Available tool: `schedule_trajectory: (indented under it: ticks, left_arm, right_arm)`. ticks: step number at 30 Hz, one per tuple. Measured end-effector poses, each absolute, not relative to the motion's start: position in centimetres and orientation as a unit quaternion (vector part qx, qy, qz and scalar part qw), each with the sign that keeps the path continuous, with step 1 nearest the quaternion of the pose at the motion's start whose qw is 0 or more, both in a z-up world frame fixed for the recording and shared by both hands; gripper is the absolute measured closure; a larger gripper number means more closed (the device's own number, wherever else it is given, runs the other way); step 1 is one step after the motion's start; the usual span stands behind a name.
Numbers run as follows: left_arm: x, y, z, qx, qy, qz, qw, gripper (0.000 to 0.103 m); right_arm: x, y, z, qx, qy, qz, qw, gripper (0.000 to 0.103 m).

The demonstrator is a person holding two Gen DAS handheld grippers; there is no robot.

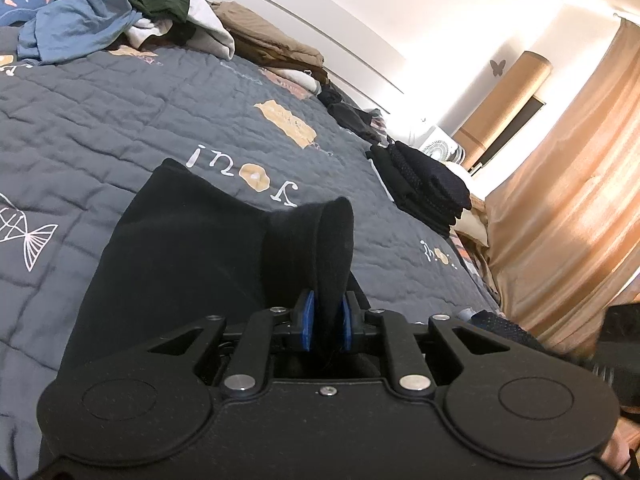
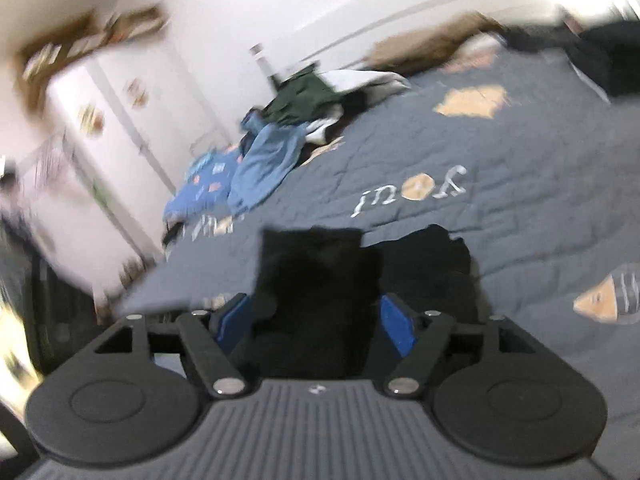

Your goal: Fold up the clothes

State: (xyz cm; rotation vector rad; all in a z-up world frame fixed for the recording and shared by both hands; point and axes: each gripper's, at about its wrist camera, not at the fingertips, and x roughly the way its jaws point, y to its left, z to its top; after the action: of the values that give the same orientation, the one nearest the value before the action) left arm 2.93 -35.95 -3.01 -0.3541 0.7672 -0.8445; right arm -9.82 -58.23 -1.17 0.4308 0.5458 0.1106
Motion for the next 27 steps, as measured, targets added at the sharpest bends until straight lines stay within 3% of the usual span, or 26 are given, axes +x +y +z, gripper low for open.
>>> schedule_trajectory:
  ticks: [15,22,23,25,26,27]
  left_arm:
    - [4.1,-34.7,-2.6,-0.172,0.368,-0.387,0.827,0.087]
    - [4.7,-34.2,-2.7,-0.174,0.371,-0.380,0.830,0.087]
    - [4.7,-34.2,-2.7,-0.173,0.371,-0.380,0.829,0.087]
    - [4.7,-34.3,-2.7,-0.173,0.371,-0.381,0.829,0.087]
    - [4.8,-34.3,-2.7,-0.173,0.372,-0.381,0.829,0.087]
    - [4.8,-34.2,-2.7,-0.173,0.372,-0.381,0.829,0.087]
  right_arm:
    - [-8.3,-52.7,-2.1,0.056,0.292,0.054,0.953,0.029]
    - [-6.9,-54.2,-3.0,0.108,0.280,0.019,0.954,0.034]
    - [-6.9,-54.9,-3.2,0.127,0.277,0.011,0.952,0.041]
    - [-7.0,-56.7,-3.6,0.177,0.274,-0.008,0.945,0.070]
    - [-7.0,-57.7,-3.8,0.201,0.273,-0.017,0.941,0.090]
    - [-7.2,-58.7,-4.0,0.228,0.270,-0.028,0.935,0.091]
